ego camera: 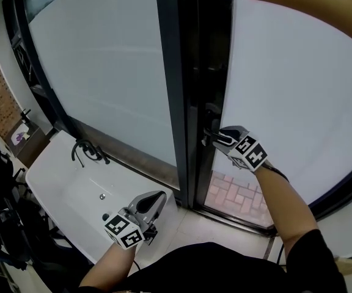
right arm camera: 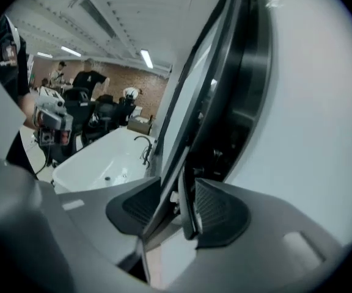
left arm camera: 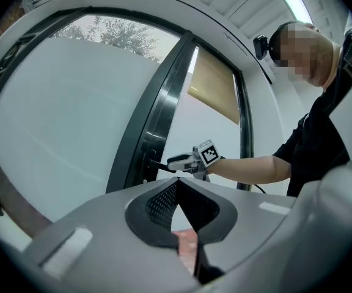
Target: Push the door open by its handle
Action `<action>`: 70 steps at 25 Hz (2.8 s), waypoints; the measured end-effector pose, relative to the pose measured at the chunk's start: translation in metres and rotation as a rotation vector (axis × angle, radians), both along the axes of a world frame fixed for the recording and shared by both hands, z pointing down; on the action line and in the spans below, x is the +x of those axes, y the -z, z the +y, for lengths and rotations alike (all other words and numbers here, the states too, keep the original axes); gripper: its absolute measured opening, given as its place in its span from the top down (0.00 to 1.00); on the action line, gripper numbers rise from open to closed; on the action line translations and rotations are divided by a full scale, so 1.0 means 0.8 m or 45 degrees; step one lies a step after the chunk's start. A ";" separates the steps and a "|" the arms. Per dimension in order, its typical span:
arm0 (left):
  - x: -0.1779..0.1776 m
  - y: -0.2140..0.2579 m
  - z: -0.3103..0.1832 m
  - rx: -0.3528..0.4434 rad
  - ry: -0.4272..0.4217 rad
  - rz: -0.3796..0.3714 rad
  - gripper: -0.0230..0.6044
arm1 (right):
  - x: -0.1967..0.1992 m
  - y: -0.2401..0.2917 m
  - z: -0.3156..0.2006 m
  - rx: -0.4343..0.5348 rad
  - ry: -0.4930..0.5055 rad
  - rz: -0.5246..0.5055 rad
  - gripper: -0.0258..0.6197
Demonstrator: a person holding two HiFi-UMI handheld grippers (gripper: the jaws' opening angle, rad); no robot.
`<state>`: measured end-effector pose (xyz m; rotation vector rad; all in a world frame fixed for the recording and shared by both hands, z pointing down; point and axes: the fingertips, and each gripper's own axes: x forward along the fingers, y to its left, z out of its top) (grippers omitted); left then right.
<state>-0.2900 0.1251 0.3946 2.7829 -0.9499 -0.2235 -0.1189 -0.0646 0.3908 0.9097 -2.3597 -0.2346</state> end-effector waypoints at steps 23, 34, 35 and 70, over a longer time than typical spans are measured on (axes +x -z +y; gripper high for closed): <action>-0.085 -0.017 -0.027 -0.062 -0.063 0.007 0.97 | -0.027 -0.063 -0.079 0.295 -0.264 0.018 0.88; -0.021 -0.018 -0.073 -0.051 -0.117 -0.054 0.97 | 0.007 -0.062 -0.144 0.260 -0.249 0.079 0.93; -0.003 -0.015 -0.081 -0.047 -0.114 -0.062 0.97 | 0.013 -0.059 -0.154 0.248 -0.246 0.074 0.94; 0.427 -0.054 -0.489 -0.130 -0.147 -0.152 0.97 | 0.399 -0.091 -0.532 -0.012 -0.587 -0.226 0.96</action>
